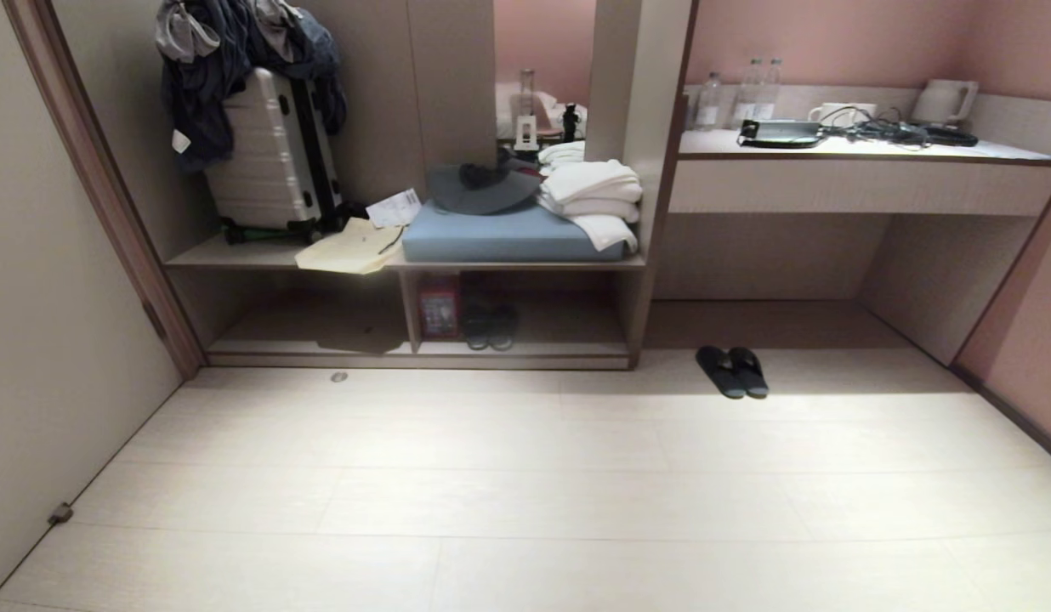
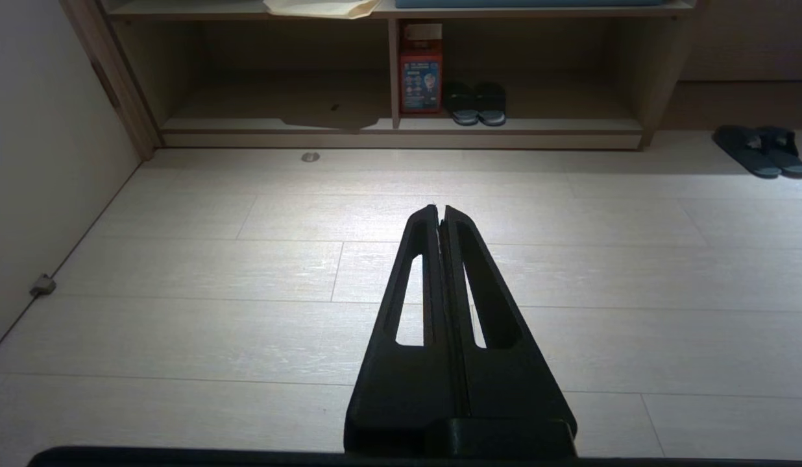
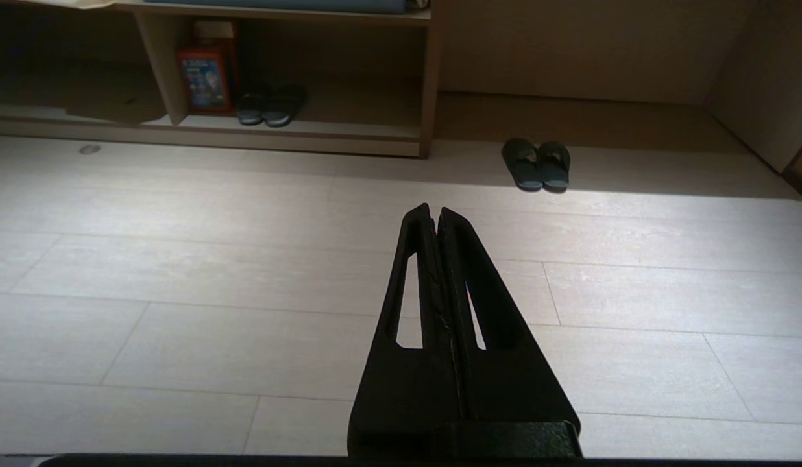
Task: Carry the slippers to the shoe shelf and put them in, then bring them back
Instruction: Pick up the slippers on the floor
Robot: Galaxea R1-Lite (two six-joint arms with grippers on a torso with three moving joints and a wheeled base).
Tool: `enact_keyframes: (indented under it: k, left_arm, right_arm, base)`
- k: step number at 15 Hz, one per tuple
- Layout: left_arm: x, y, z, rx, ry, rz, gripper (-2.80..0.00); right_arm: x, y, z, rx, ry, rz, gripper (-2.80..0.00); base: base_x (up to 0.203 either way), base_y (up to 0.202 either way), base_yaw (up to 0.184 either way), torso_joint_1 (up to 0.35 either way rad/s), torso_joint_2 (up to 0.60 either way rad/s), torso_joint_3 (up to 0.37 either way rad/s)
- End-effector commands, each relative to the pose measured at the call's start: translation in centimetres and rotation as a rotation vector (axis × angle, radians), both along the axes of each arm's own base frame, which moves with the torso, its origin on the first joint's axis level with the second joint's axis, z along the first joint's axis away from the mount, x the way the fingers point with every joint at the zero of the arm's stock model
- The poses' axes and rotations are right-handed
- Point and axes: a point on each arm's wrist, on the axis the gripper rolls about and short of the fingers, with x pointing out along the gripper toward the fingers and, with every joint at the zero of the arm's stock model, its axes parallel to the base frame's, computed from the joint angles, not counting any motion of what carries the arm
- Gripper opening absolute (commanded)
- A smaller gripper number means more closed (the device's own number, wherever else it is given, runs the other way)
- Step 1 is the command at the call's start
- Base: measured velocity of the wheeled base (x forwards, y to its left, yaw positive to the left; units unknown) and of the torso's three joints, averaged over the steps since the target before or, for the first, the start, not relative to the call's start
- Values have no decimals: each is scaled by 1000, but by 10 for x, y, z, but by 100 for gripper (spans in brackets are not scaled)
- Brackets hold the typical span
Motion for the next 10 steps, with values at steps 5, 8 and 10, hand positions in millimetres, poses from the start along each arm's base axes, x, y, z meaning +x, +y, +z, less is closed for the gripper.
enact_keyframes:
  k: [5,8,10]
  left_arm:
    - [0,0,0,-2,0,0,-280]
    - [0,0,0,-1,0,1,-280]
    - [0,0,0,-2,0,1,-280]
  right_arm:
    - [0,0,0,3,0,0,-280]
    - [0,0,0,3,0,0,-280]
    - [0,0,0,3,-2,0,-280]
  base:
    - [0,0,0,0,0,0]
    - [22,0,1,-1,0,1]
    - [182,0,-1,4,5,0]
